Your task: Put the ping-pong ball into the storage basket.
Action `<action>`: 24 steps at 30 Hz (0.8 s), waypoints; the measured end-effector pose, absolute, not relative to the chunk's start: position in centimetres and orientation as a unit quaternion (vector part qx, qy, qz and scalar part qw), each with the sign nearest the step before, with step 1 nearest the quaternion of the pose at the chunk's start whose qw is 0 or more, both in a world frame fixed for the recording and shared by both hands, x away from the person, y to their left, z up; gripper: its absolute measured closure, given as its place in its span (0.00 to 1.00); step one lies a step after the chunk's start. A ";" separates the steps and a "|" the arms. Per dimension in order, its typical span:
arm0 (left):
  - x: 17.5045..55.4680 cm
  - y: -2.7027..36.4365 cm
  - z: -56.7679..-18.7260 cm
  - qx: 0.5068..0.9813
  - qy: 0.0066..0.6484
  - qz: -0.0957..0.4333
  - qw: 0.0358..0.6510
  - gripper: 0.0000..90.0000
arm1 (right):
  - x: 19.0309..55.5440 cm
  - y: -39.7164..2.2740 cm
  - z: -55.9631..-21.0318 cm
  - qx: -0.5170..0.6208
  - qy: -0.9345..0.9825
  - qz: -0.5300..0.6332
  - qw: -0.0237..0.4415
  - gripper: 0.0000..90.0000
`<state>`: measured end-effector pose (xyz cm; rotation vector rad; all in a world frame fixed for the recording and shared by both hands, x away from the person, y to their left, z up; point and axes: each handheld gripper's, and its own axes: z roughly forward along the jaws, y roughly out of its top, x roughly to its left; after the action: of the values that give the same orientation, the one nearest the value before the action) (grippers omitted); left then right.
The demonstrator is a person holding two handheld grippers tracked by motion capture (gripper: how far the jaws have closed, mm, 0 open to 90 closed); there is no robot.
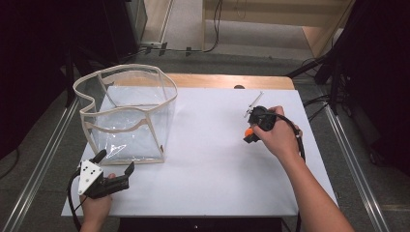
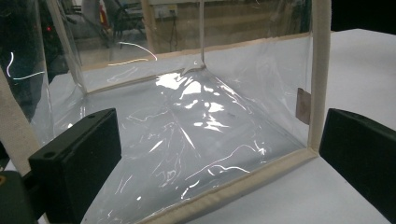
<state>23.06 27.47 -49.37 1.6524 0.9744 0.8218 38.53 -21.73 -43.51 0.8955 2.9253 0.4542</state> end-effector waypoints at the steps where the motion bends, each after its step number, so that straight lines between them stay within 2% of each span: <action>1: 23.1 27.5 -49.4 0.684 0.403 0.340 0.503 0.00 | 38.6 -21.5 -43.4 0.287 0.946 0.146 0.025 0.53; 24: 23.1 27.5 -49.4 0.685 0.402 0.340 0.504 0.00 | 39.7 -17.4 -41.9 0.251 0.954 0.161 0.019 0.53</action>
<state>23.06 27.51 -49.35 1.6527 0.9715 0.8206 39.69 -17.38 -41.91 0.7781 2.9618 0.4996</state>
